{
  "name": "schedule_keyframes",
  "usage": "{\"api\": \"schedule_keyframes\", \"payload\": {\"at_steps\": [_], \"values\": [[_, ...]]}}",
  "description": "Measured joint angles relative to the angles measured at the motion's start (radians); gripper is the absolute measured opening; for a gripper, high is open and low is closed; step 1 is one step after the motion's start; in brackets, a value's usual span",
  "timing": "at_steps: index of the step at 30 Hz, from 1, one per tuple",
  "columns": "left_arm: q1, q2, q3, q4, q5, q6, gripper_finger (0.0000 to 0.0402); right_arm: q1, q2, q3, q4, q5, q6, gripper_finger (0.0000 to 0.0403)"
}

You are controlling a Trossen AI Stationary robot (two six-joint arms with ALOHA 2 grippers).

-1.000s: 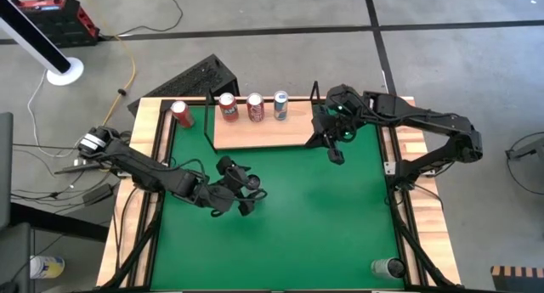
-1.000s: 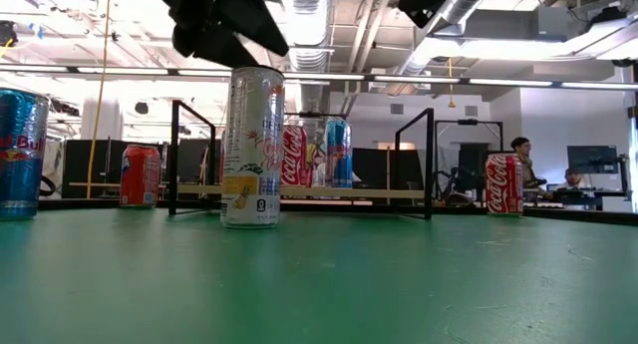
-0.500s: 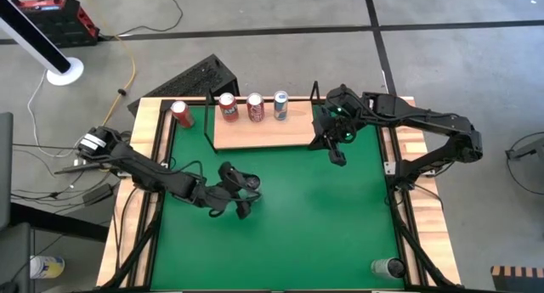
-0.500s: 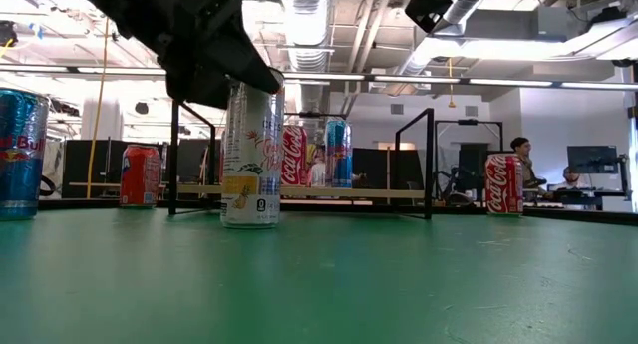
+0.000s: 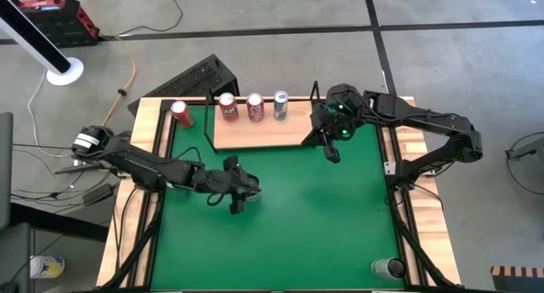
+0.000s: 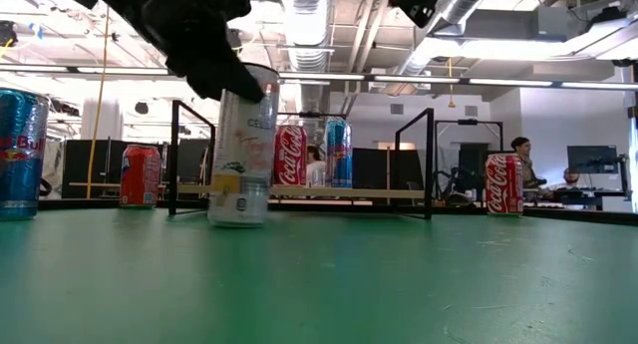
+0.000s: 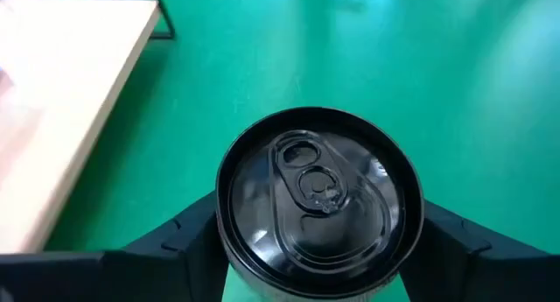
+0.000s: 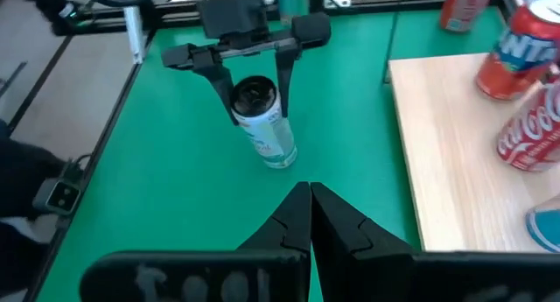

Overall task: Place canned beverage on shelf
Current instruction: Put the left white and yellow soda can on the shelf

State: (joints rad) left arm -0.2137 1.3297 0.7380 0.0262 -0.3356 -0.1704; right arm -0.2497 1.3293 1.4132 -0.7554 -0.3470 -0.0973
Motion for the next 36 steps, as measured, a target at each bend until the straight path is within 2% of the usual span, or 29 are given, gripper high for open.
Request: {"api": "schedule_keyframes", "payload": {"at_steps": [5, 8, 14, 20, 27, 30, 36], "values": [[0.081, -0.093, -0.001, -0.051, 0.105, 0.260, 0.0234, 0.020, 0.000, 0.000, 0.026, 0.084, 0.090, 0.0028], [0.159, -0.141, -0.001, -0.065, 0.217, 0.378, 0.0234, 0.047, 0.000, 0.000, 0.054, 0.138, 0.153, 0.0028], [0.356, -0.165, -0.001, -0.084, 0.564, 0.514, 0.0234, 0.128, 0.000, 0.000, 0.067, 0.277, 0.292, 0.0028], [0.513, -0.112, 0.000, -0.047, 0.896, 0.598, 0.0234, 0.231, 0.000, 0.000, 0.069, 0.433, 0.456, 0.0028], [0.532, 0.002, 0.000, -0.059, 1.062, 0.725, 0.0234, 0.335, 0.005, 0.000, 0.111, 0.592, 0.602, 0.0028], [0.525, 0.042, 0.000, -0.050, 1.078, 0.752, 0.0234, 0.357, 0.021, -0.001, 0.122, 0.632, 0.637, 0.0028], [0.506, 0.061, 0.001, -0.049, 1.099, 0.763, 0.0234, 0.357, 0.080, -0.002, 0.160, 0.638, 0.650, 0.0028]]}}
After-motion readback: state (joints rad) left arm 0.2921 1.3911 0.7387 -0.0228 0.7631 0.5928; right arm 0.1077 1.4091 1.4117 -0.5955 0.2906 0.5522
